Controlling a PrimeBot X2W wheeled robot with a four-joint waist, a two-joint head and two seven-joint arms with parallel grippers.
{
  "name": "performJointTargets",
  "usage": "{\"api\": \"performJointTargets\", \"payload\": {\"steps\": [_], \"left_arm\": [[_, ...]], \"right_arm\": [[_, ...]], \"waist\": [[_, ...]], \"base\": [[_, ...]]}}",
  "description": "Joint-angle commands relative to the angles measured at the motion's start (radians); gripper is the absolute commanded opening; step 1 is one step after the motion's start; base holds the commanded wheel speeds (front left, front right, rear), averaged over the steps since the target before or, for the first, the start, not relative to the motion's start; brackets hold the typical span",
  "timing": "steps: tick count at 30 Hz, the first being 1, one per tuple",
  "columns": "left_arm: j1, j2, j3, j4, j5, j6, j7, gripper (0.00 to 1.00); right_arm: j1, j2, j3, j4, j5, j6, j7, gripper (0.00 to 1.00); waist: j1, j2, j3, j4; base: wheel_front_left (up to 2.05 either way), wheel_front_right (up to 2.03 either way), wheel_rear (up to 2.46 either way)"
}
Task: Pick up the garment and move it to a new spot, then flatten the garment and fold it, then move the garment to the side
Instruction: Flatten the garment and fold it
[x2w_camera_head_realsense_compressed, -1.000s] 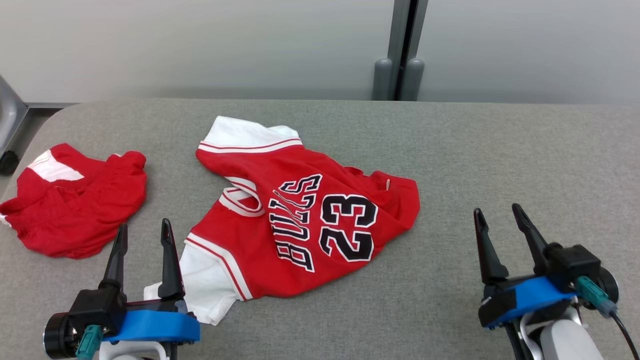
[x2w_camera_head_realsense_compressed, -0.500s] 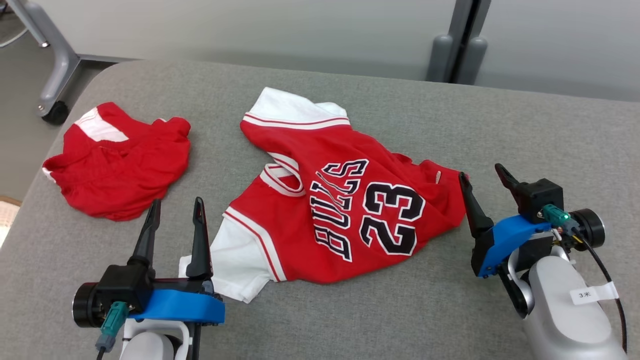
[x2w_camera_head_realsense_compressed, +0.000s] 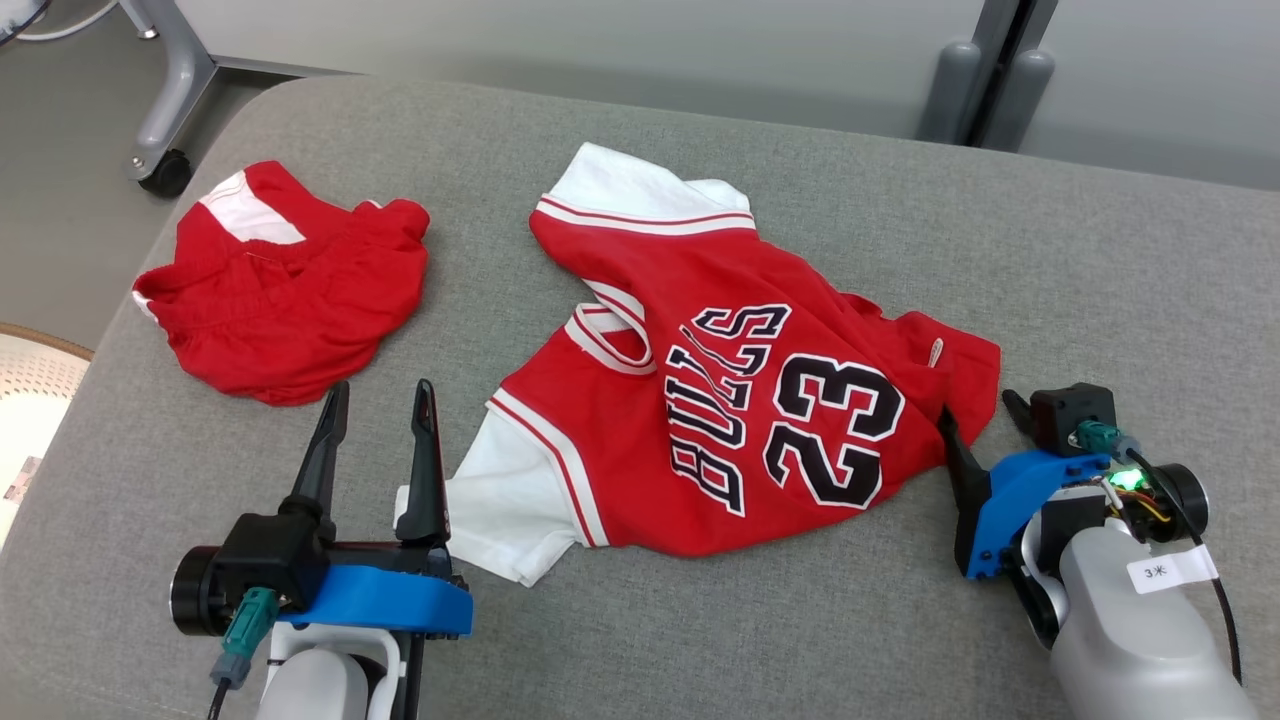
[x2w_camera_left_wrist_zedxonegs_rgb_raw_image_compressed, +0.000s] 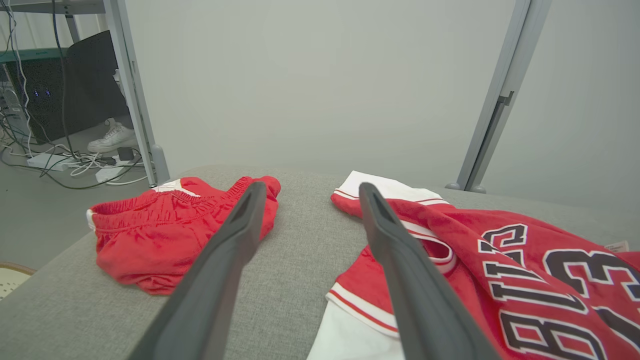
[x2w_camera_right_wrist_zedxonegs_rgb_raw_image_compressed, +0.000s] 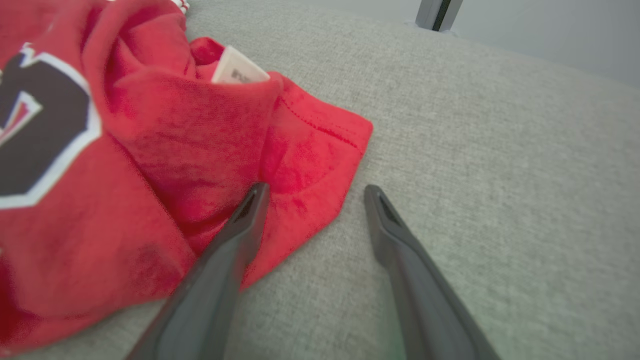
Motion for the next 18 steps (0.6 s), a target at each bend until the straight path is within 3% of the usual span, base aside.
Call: {"api": "performJointTargets", "payload": {"steps": [1, 2, 3, 5, 11, 18], "left_arm": [[-0.018, -0.002, -0.004, 0.003, -0.001, 0.002, -0.003, 1.0], [-0.022, -0.002, -0.006, 0.003, -0.003, 0.002, -0.003, 1.0], [-0.024, -0.002, -0.007, 0.004, -0.005, 0.002, -0.003, 1.0], [-0.027, -0.002, -0.009, 0.007, -0.008, 0.002, -0.003, 1.0], [-0.031, -0.002, -0.005, 0.014, -0.01, 0.009, -0.003, 1.0], [0.011, -0.002, 0.025, 0.016, -0.008, 0.011, -0.003, 1.0]], "right_arm": [[-0.014, 0.006, 0.007, 0.021, 0.007, 0.001, -0.006, 1.0], [-0.02, 0.008, 0.01, 0.035, 0.015, 0.001, -0.01, 1.0], [-0.027, 0.01, 0.017, 0.05, 0.02, 0.001, -0.01, 0.56], [-0.041, 0.017, 0.031, 0.072, 0.034, 0.001, -0.018, 0.0], [-0.074, 0.015, 0.06, 0.097, 0.09, 0.0, -0.075, 0.0], [0.032, 0.009, 0.07, -0.033, 0.163, 0.001, -0.112, 0.0]], "waist": [[-0.0001, 0.0, 0.003, 0.001], [-0.0001, 0.0, 0.006, 0.002], [-0.0001, 0.0, 0.008, 0.002], [-0.0001, 0.0, 0.011, 0.001], [-0.0001, 0.0, 0.002, -0.017], [-0.0001, 0.0, -0.049, -0.079]], "base": [[0.0, 0.0, 0.0], [0.0, 0.0, 0.0], [0.0, 0.0, 0.0], [0.0, 0.0, 0.0], [0.0, 0.0, 0.0], [0.0, 0.0, 0.0]]}}
